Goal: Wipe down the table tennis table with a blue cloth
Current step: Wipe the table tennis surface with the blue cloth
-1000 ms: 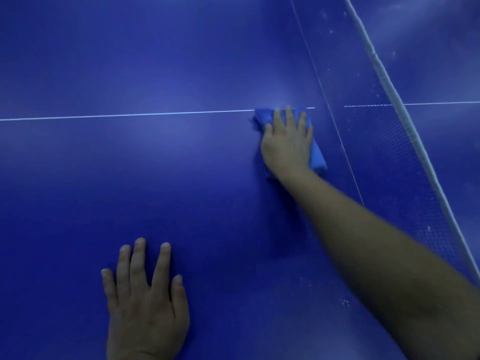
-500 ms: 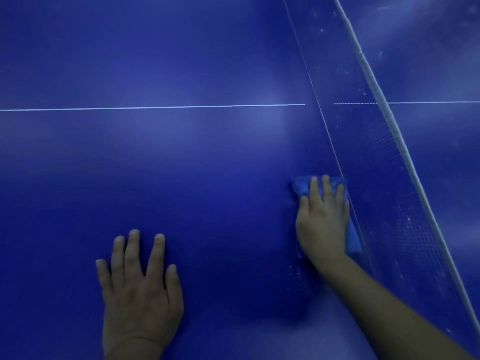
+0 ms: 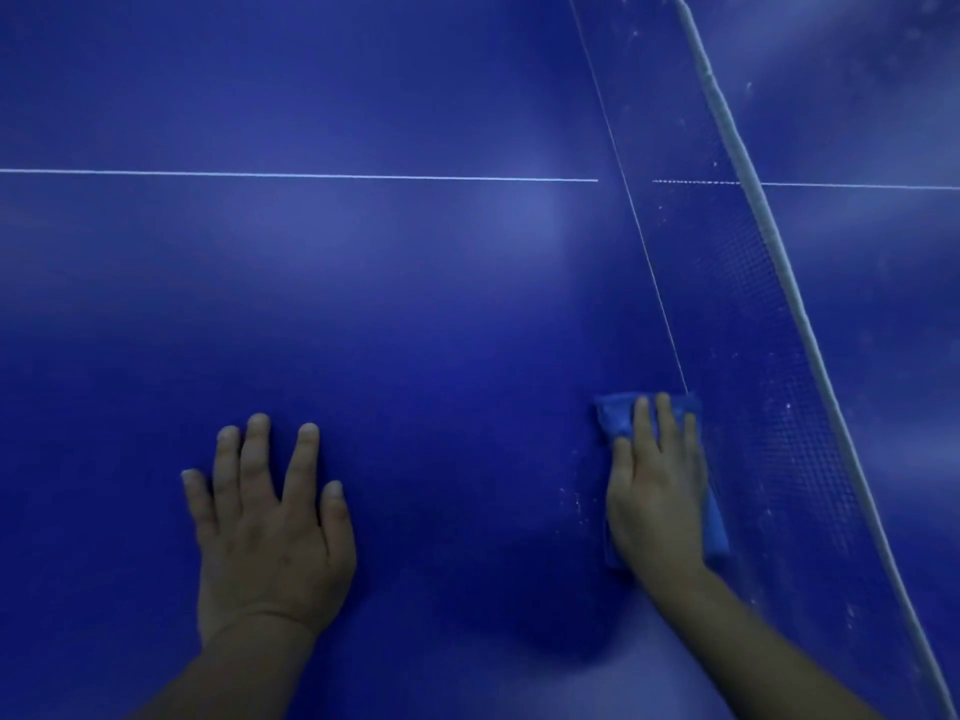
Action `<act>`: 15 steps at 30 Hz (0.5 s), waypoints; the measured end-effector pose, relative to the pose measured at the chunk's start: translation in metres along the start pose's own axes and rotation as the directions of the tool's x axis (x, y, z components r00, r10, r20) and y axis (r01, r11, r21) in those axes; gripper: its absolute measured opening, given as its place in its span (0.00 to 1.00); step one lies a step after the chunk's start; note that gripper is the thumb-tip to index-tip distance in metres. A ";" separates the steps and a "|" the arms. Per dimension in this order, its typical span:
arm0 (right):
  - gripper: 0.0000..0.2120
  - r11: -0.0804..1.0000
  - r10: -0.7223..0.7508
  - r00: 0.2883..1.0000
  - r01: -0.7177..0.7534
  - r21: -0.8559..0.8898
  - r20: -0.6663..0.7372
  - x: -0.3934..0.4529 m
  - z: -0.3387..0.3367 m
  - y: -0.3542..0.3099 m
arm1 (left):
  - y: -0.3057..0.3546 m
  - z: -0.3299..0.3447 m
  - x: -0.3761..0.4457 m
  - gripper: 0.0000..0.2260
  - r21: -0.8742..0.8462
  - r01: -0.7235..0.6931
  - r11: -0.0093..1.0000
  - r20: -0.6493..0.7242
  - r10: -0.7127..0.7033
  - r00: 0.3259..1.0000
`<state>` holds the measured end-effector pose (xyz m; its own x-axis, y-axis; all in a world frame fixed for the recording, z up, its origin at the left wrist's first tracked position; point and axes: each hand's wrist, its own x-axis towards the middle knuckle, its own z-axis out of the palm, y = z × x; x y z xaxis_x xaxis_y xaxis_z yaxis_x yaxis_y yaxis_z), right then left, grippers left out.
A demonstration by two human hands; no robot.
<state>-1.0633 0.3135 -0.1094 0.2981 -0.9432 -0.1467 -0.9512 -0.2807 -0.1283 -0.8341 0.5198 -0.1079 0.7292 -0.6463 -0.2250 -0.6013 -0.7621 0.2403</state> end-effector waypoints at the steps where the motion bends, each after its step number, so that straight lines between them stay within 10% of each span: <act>1: 0.29 1.000 -0.006 1.000 0.006 0.011 0.007 -0.003 0.001 -0.001 | -0.001 0.000 0.000 0.29 -0.001 0.002 1.000 -0.001 -0.002 1.000; 9: 0.23 0.992 -0.053 0.992 0.065 0.109 -0.113 0.113 -0.007 -0.048 | -0.003 0.001 0.000 0.29 -0.021 -0.002 1.000 -0.012 0.002 1.000; 15: 0.22 0.896 -0.426 0.903 0.430 0.115 -0.060 0.028 0.000 -0.009 | -0.003 0.001 0.000 0.29 -0.019 0.000 1.000 -0.017 0.000 1.000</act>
<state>-1.0463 0.2894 -0.1123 0.6693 -0.7427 -0.0190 -0.7145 -0.6364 -0.2907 -0.8325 0.5225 -0.1099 0.7349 -0.6452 -0.2089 -0.5948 -0.7612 0.2585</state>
